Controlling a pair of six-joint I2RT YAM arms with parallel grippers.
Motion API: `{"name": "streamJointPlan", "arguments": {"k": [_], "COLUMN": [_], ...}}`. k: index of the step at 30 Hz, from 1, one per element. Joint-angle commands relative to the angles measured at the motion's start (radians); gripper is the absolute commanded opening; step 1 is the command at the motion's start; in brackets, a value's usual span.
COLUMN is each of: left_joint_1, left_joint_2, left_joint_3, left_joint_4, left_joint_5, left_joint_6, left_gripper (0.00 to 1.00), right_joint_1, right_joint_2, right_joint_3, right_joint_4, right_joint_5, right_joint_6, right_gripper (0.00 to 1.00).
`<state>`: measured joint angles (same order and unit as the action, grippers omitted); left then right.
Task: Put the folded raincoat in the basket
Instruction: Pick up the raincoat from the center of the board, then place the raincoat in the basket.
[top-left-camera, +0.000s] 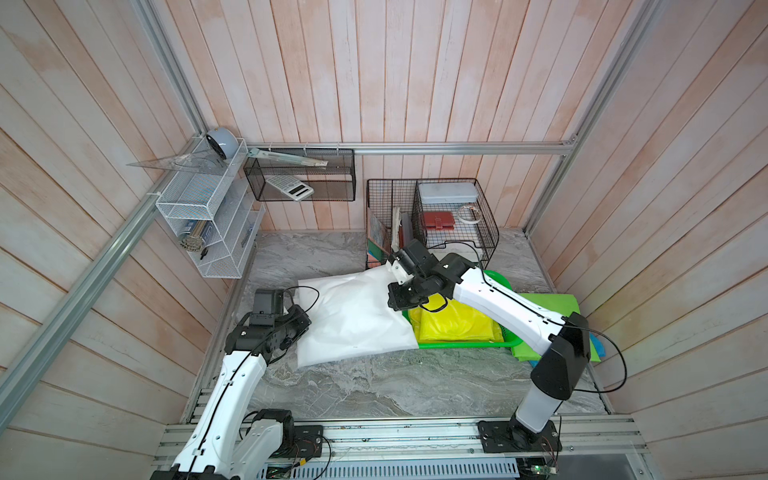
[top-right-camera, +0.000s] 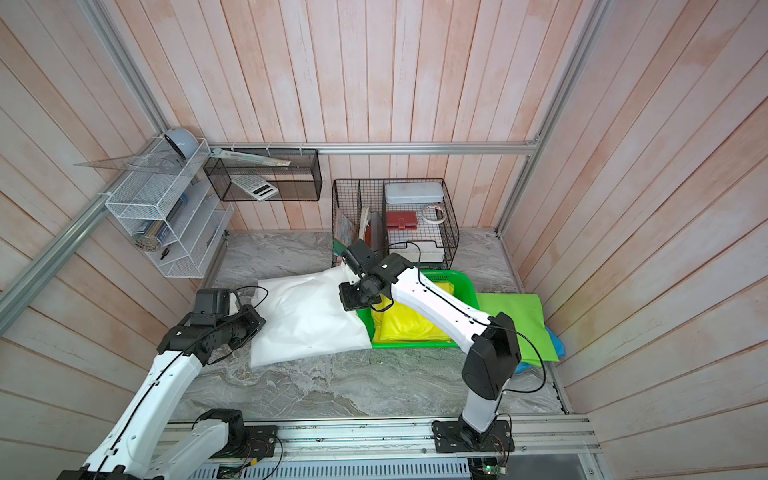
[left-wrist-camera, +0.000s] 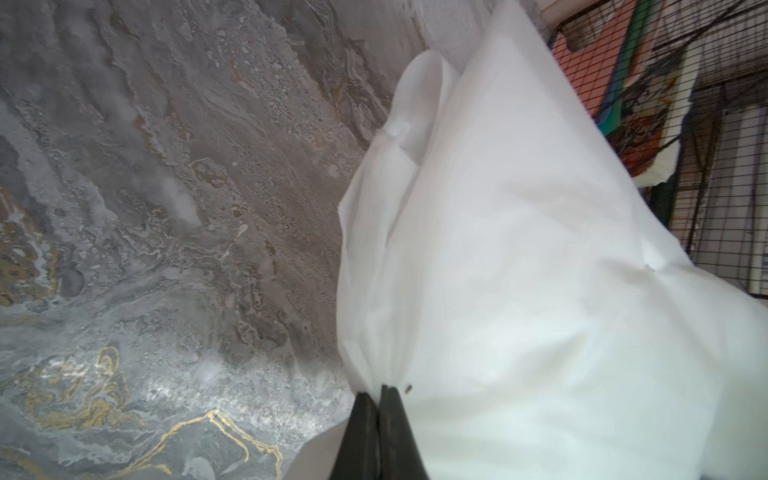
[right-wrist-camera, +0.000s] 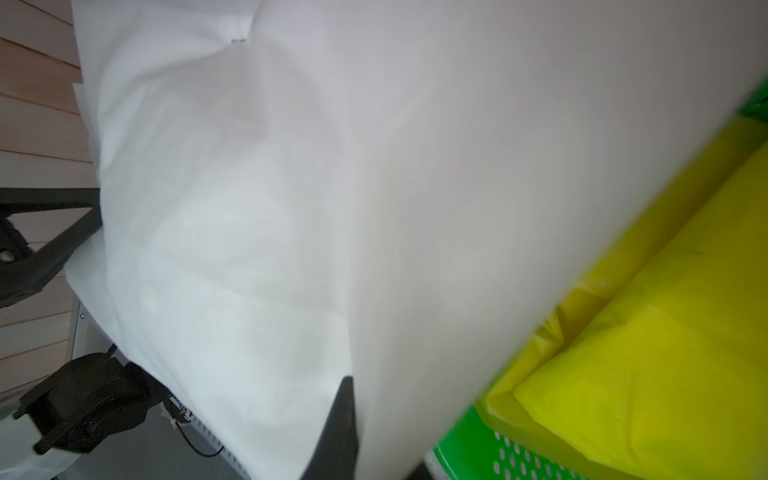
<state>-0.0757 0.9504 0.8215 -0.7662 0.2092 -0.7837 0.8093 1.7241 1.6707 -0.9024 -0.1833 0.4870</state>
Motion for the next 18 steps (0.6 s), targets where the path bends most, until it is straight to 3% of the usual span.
{"name": "streamJointPlan", "arguments": {"k": [1, 6, 11, 18], "left_joint_1": [-0.077, -0.286, -0.512, -0.682], "left_joint_2": [0.024, 0.167, 0.413, 0.758], "left_joint_3": [0.067, 0.18, 0.366, 0.673], "left_joint_4": [0.027, 0.12, 0.189, 0.203], "left_joint_5": [0.034, -0.071, -0.182, -0.256], "left_joint_6": [-0.064, -0.137, -0.172, -0.179], "left_gripper": [0.0, 0.0, 0.0, 0.0], "right_joint_1": [-0.056, -0.171, -0.313, -0.532], "right_joint_2": [-0.063, -0.198, -0.369, -0.426], "right_joint_3": [-0.02, -0.136, -0.286, -0.336], "right_joint_4": [-0.042, -0.02, 0.032, -0.049], "right_joint_5": [0.049, 0.062, 0.114, 0.139], "right_joint_6": [-0.02, -0.021, -0.029, -0.094], "right_gripper": [0.04, 0.04, 0.04, 0.03]}}
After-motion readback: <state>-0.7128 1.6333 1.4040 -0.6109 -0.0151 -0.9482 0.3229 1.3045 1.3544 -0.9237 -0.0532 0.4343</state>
